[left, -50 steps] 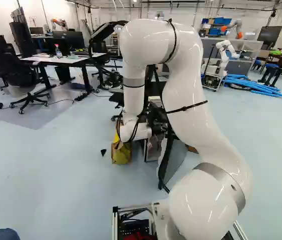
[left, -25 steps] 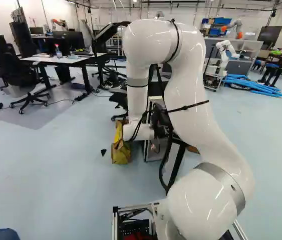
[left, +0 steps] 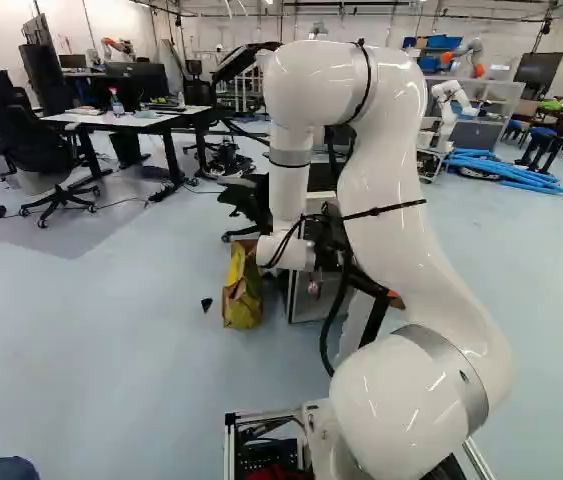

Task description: Grab a drink from the fridge

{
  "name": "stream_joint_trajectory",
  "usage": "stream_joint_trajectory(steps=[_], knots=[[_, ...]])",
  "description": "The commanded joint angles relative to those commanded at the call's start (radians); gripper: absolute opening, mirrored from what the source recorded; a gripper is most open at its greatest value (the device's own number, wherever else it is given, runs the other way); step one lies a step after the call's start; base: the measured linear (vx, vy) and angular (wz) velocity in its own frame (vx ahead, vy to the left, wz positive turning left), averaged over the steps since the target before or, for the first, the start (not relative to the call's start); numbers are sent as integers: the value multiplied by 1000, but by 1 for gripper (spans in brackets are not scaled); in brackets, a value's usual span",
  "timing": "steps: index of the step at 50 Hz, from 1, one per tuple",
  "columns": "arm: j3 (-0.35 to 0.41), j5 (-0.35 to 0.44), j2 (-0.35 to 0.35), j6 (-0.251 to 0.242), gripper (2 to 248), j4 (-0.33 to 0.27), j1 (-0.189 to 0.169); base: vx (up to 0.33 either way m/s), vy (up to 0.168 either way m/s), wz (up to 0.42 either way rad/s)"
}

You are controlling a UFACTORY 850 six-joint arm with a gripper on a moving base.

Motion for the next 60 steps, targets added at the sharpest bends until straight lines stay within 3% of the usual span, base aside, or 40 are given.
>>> stream_joint_trajectory(steps=[31, 60], knots=[[-99, -45, 0, 0, 247, 66, -189, 0, 0, 0], [-211, -48, -13, 0, 247, 67, -364, 0, 0, 0]])
